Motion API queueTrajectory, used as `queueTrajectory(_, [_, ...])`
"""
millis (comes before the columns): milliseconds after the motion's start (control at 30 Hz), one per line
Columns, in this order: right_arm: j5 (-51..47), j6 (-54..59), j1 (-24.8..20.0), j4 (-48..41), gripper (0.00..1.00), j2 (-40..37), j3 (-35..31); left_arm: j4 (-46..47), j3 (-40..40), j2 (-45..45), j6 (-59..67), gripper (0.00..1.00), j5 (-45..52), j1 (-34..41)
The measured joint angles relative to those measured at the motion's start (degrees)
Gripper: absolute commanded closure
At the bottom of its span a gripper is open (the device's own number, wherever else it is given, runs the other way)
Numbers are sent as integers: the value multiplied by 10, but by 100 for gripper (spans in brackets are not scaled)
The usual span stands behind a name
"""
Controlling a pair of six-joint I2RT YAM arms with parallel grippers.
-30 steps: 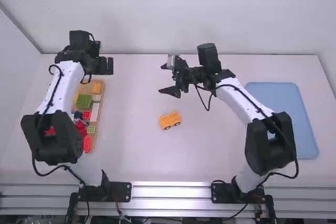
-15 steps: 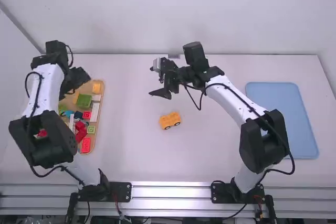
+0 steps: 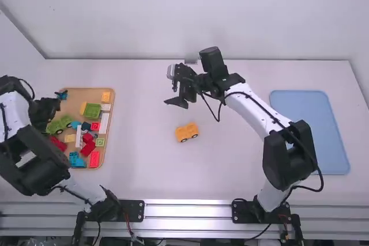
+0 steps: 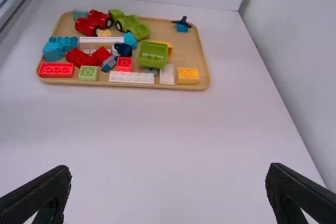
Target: Assemble lego blocks to make yellow taxi
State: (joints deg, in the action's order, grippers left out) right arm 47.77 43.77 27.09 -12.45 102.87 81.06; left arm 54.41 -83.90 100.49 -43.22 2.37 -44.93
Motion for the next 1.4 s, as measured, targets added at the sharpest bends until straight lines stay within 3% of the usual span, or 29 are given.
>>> queueTrajectory(267, [-1, 0, -3, -2, 1, 0, 0, 20, 43, 3, -71, 1, -20, -18])
queueTrajectory(833, [-3, 28, -3, -31, 1, 0, 0, -34, 43, 108, -110, 20, -42, -11])
queueTrajectory(1400, [-3, 30, -12, -31, 1, 0, 0, -37, 44, 148, -167, 29, -80, 39])
